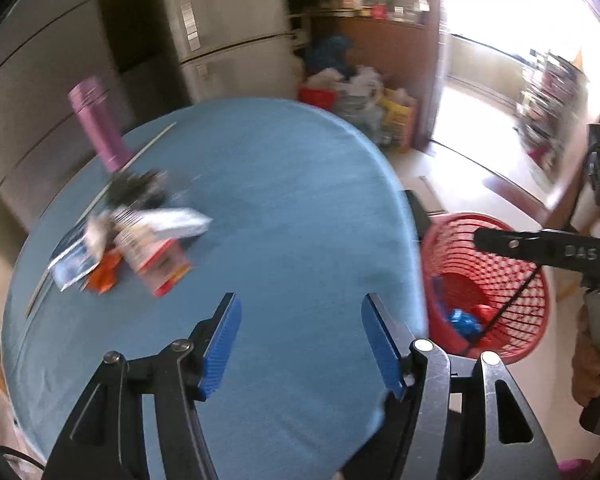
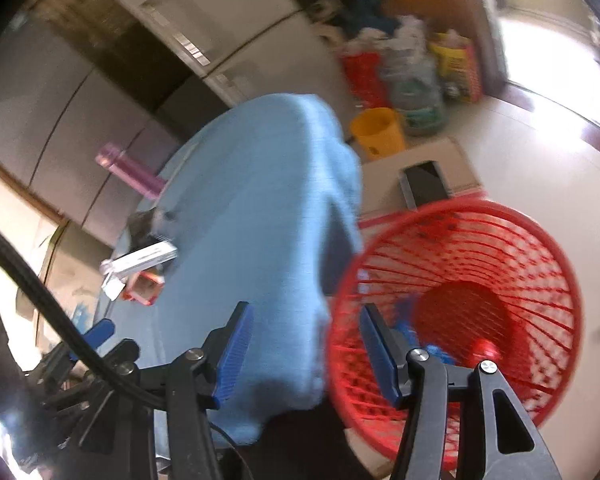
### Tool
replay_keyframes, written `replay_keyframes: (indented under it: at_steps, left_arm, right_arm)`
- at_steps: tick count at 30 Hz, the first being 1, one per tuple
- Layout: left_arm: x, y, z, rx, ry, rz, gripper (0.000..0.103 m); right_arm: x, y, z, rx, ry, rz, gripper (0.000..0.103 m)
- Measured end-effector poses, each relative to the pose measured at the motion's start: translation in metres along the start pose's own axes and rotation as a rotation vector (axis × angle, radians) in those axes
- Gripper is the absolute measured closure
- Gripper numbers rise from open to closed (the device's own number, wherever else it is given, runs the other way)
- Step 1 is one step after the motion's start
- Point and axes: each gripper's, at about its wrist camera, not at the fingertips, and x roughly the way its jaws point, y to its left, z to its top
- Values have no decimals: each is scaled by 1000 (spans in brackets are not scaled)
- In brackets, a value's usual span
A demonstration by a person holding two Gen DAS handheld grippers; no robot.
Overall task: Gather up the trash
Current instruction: 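Return both grippers to the table and grasp the white medicine box with the right gripper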
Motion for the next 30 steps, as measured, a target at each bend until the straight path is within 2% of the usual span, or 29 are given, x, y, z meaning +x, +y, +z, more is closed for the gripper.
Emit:
replay_keyframes:
  at_steps: [7,13,15,20,24,27,30]
  left_arm:
    - [3,92,-28,-211,39,85,39]
    - [1,144,-42,-304,41,149,39]
    - [2,153,-44,-322,39,152,39]
    - [6,153,-40,-328,40,102,39]
    - [5,149,-23,-325,23,43,38]
    - [9,147,-4,-319,-3,23,32]
    - [18,145,20,-313,-16,1,31]
  right_arm:
    - [31,63,10,-100,47,83,44]
    - [58,107,8,-154,108,142,44]
    - [68,122,6,-174,131,156,44]
    - [87,139,4,-177,158,157,44]
    - [92,128,-2,-150,171,139,44]
    - [93,115,-3,-111,181,125,44]
    - [91,101,-5,-81,177,115,44]
